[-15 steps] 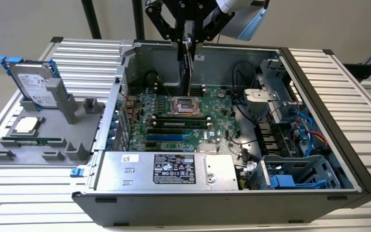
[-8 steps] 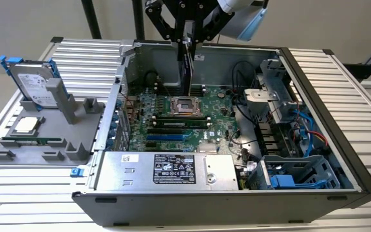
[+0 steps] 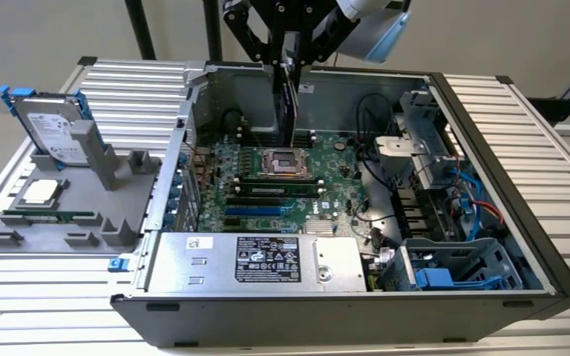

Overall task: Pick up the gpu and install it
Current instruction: 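Insert the gpu into the slot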

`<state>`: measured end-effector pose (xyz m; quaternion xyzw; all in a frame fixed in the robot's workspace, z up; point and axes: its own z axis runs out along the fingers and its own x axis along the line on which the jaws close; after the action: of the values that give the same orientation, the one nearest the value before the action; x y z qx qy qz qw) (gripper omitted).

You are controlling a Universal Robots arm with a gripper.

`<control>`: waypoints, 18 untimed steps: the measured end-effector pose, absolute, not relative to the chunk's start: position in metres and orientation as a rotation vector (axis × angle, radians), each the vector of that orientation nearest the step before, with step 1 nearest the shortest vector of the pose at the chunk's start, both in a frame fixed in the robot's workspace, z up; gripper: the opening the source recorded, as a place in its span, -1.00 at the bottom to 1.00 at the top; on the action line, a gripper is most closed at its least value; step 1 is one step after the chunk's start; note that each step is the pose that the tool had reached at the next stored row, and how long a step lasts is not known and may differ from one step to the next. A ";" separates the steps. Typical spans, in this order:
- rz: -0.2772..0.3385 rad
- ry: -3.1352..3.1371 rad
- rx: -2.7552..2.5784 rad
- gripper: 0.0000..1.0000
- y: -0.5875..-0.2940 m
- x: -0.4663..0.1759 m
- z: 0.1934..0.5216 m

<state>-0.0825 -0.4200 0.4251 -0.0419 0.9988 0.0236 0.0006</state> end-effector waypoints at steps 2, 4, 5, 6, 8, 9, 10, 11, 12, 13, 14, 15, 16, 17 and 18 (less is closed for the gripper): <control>0.074 3.136 -0.142 -1.00 -0.420 -0.082 0.425; 0.074 3.136 -0.152 -1.00 -0.420 -0.082 0.425; 0.074 3.136 -0.157 -1.00 -0.420 -0.082 0.425; 0.074 3.136 -0.162 -1.00 -0.420 -0.082 0.425; 0.074 3.135 -0.173 -1.00 -0.420 -0.082 0.425; 0.074 3.135 -0.178 -1.00 -0.420 -0.082 0.425; 0.074 3.135 -0.183 -1.00 -0.420 -0.082 0.425; 0.074 3.135 -0.188 -1.00 -0.420 -0.082 0.425; 0.074 3.134 -0.193 -1.00 -0.420 -0.082 0.425; 0.074 3.134 -0.198 -1.00 -0.420 -0.082 0.425; 0.074 3.134 -0.203 -1.00 -0.420 -0.082 0.425; 0.074 3.134 -0.208 -1.00 -0.420 -0.082 0.425; 0.074 3.133 -0.213 -1.00 -0.420 -0.082 0.425; 0.074 3.133 -0.218 -1.00 -0.420 -0.082 0.425; 0.074 3.133 -0.223 -1.00 -0.420 -0.082 0.425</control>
<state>-0.0825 -0.4199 0.4251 -0.0710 0.9972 0.0236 -0.0001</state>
